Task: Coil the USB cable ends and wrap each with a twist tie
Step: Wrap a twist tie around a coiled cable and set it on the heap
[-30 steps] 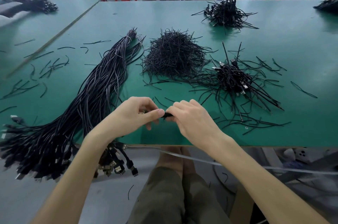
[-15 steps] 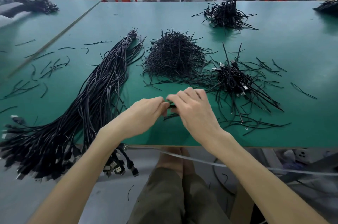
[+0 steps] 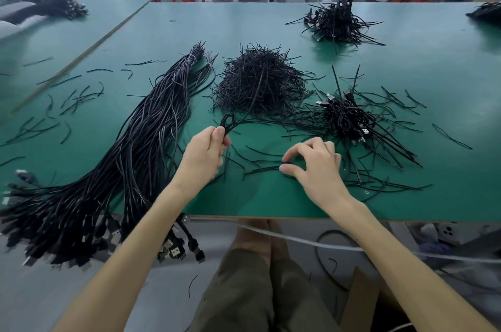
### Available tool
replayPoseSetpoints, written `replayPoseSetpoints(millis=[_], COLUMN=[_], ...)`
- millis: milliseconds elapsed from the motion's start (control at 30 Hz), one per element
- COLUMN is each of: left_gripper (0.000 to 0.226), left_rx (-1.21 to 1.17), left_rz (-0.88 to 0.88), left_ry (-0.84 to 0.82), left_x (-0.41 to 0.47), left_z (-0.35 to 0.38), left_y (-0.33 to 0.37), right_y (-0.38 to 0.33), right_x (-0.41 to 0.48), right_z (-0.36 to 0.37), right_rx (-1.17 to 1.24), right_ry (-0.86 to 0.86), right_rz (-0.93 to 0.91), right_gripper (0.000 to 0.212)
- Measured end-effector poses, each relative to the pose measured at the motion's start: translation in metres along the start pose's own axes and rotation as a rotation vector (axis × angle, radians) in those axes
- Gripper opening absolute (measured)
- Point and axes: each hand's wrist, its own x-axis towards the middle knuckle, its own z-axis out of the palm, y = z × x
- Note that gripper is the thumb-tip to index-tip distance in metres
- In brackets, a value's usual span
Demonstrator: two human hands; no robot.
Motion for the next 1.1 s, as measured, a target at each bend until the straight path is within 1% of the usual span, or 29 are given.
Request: replayPoseSetpoints(millis=[100, 267, 400, 500, 567, 633, 700, 833, 967, 1100], left_gripper=[0.036, 0.035, 0.035, 0.035, 0.034, 0.034, 0.035, 0.036, 0.036, 0.039], left_rx=[-0.099, -0.120, -0.132, -0.163, -0.182, -0.179, -0.156, -0.153, -0.155, -0.131], left_rz=[-0.027, -0.034, -0.035, -0.054, -0.077, -0.099, -0.107, -0.085, -0.079, -0.085], left_ry=[0.007, 0.004, 0.005, -0.002, -0.018, -0.046, -0.074, -0.108, -0.118, -0.127], left_x=[-0.001, -0.005, -0.007, -0.008, -0.007, -0.008, -0.009, -0.014, -0.016, -0.018], left_z=[0.005, 0.008, 0.009, 0.011, 0.013, 0.019, 0.027, 0.039, 0.036, 0.035], left_y=[0.001, -0.002, -0.001, 0.003, 0.006, 0.010, 0.014, 0.020, 0.022, 0.023], right_y=[-0.003, -0.003, -0.003, -0.008, -0.014, -0.024, -0.037, -0.054, -0.055, -0.054], right_x=[0.005, 0.007, 0.005, 0.006, 0.005, 0.003, 0.000, -0.004, -0.004, -0.006], right_z=[0.000, 0.004, 0.002, -0.004, -0.008, -0.010, -0.005, 0.008, 0.009, 0.007], right_rx=[-0.041, -0.116, -0.068, 0.051, 0.258, 0.497, 0.609, 0.647, 0.669, 0.671], right_ry=[-0.010, -0.008, 0.051, 0.097, 0.097, 0.057, 0.023, -0.032, -0.022, -0.023], right_rz=[-0.024, -0.049, -0.031, 0.010, 0.072, 0.145, 0.179, 0.161, 0.164, 0.163], right_gripper=[0.009, 0.009, 0.010, 0.009, 0.011, 0.012, 0.014, 0.018, 0.020, 0.017])
